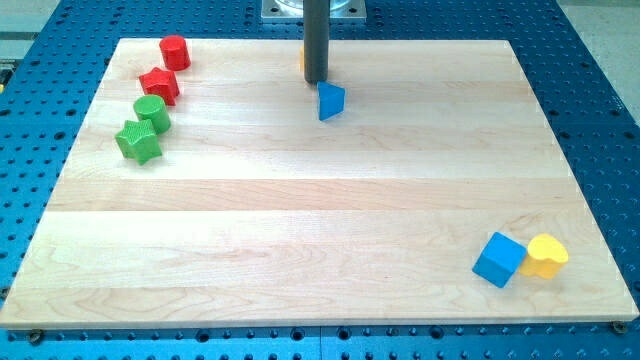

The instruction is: Push the yellow hexagon and triangle to the top center

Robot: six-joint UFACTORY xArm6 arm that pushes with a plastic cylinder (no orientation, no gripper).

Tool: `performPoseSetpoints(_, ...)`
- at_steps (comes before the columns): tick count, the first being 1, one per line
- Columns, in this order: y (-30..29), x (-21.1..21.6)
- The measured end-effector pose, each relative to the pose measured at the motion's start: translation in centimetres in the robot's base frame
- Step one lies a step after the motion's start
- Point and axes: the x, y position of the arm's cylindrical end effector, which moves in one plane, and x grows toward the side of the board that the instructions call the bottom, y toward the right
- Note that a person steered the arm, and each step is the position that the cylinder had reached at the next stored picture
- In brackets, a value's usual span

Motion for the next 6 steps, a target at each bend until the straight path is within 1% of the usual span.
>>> performPoseSetpoints(1, 4.1, 2.8)
performPoseSetpoints(2, 7.3, 8.2)
performPoseSetpoints(3, -0.4, 6.2)
performPoseSetpoints(4, 0.7, 2.1)
performPoseSetpoints(5, -3.6, 3.7)
performPoseSetpoints(6, -11.9, 3.5)
